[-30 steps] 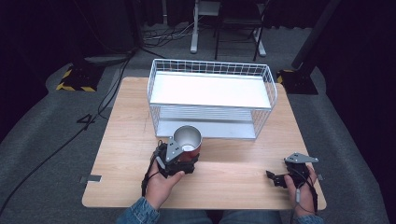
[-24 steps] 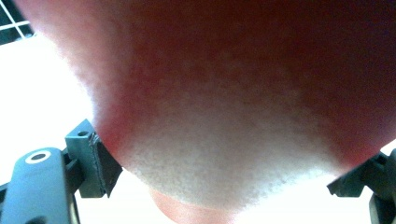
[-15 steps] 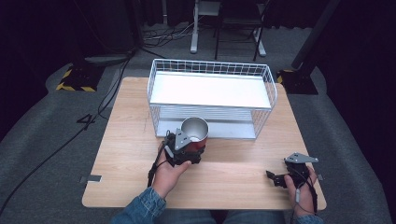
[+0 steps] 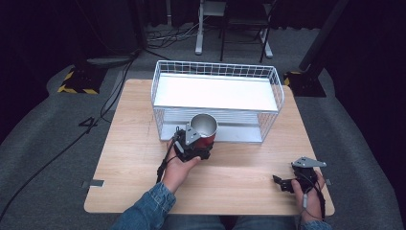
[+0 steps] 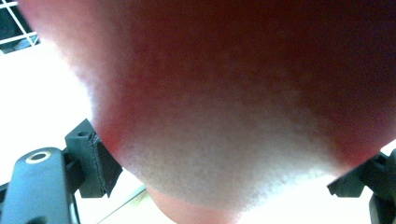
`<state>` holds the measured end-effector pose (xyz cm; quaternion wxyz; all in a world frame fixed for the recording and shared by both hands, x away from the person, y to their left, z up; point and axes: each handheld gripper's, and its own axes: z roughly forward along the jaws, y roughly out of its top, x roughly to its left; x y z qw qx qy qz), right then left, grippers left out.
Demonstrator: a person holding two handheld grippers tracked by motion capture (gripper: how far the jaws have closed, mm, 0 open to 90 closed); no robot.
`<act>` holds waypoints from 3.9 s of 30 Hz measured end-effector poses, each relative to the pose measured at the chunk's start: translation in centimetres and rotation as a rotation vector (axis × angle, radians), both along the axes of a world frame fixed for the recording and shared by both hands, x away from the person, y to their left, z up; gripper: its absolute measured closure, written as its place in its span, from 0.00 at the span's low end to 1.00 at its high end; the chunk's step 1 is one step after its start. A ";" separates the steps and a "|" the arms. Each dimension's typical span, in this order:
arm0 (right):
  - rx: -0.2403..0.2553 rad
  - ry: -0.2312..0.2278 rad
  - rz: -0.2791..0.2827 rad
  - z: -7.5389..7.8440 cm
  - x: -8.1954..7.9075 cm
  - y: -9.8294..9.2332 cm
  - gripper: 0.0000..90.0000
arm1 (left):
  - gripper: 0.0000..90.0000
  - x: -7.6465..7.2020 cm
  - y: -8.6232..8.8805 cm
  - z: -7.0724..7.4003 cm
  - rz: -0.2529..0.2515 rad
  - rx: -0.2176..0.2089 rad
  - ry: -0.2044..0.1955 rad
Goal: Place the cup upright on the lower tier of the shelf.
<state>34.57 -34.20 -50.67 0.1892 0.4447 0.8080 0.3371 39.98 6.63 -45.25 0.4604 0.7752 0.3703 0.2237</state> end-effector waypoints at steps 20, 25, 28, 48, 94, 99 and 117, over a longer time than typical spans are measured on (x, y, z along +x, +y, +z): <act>0.000 0.000 0.000 0.0 0.0 0.0 0.00 | 0.18 3.8 -2.1 -0.2 0.050 -0.032 -0.024; 0.000 0.000 0.000 0.0 0.0 0.0 0.00 | 0.18 4.5 -2.5 -0.8 0.075 -0.043 -0.031; 0.000 0.000 0.000 0.0 0.0 0.0 0.00 | 0.18 4.8 -2.8 -1.1 0.087 -0.042 -0.043; -0.001 -0.001 -0.001 0.0 0.0 0.0 0.00 | 0.18 8.1 -4.0 -1.9 0.134 -0.023 -0.058; -0.002 -0.002 -0.001 0.0 0.0 0.0 0.00 | 0.17 8.1 -4.1 -3.3 0.236 -0.072 0.072; -0.001 -0.001 -0.001 0.0 0.0 0.0 0.00 | 0.17 7.6 -3.5 -3.2 0.224 -0.088 0.103; -0.001 -0.001 0.007 0.0 0.0 0.0 0.00 | 0.17 2.8 -1.6 0.0 0.189 -0.062 0.038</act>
